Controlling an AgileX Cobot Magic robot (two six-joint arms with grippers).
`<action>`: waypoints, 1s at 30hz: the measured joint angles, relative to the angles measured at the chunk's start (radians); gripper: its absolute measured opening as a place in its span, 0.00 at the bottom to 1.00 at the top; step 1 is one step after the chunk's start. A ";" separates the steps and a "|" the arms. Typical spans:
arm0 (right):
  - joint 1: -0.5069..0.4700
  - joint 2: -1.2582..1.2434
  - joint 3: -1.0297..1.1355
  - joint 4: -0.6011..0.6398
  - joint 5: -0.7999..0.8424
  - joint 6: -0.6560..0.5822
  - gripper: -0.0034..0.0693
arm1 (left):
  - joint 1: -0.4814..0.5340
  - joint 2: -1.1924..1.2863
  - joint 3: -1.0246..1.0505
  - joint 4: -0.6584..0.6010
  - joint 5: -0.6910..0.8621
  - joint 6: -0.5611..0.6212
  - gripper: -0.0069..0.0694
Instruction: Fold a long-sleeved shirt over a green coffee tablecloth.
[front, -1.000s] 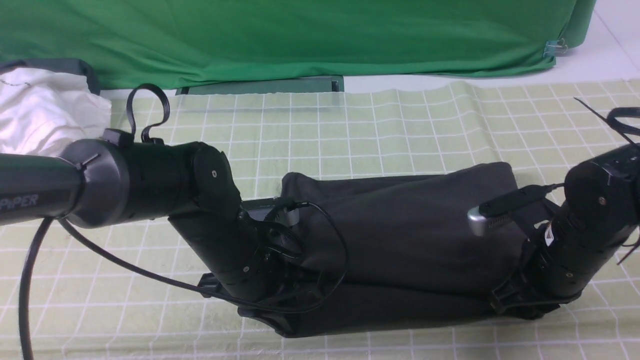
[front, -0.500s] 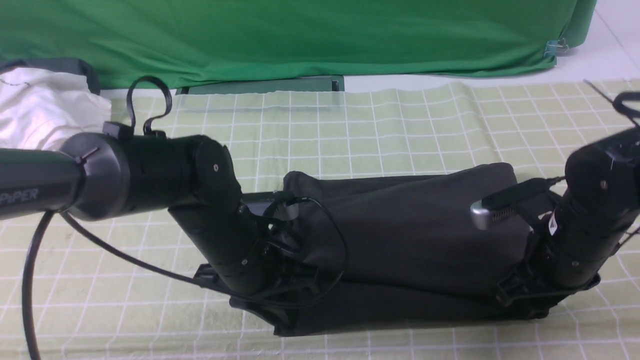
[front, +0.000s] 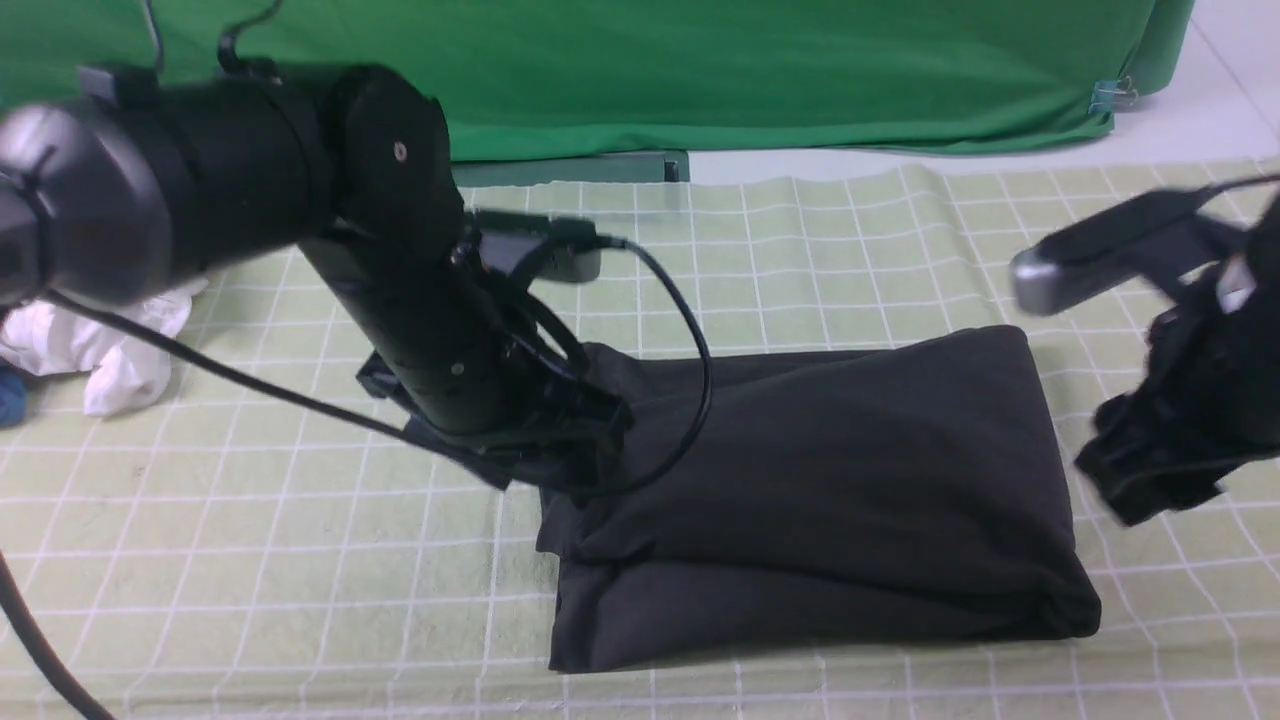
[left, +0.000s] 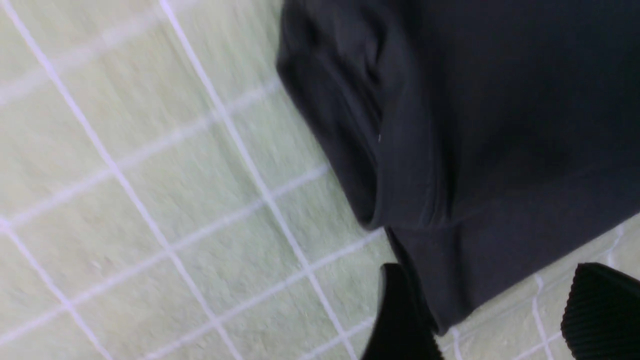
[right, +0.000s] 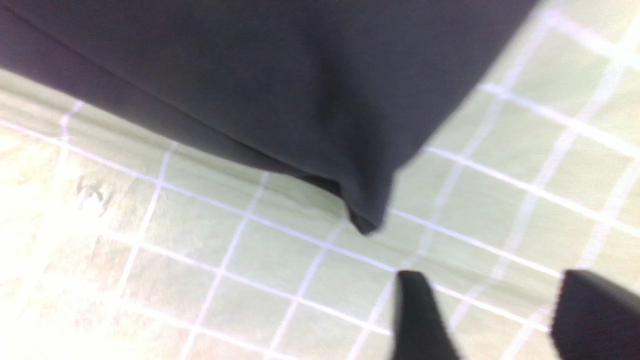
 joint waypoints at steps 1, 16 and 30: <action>0.000 -0.010 0.000 0.000 0.002 0.000 0.46 | 0.000 -0.002 0.000 0.000 0.000 0.000 0.66; 0.000 -0.928 0.160 -0.013 -0.212 0.014 0.05 | 0.000 -0.008 -0.031 0.004 -0.058 -0.004 0.58; 0.000 -1.180 0.688 -0.013 -0.906 0.013 0.05 | 0.000 -0.008 -0.031 -0.005 -0.090 -0.004 0.36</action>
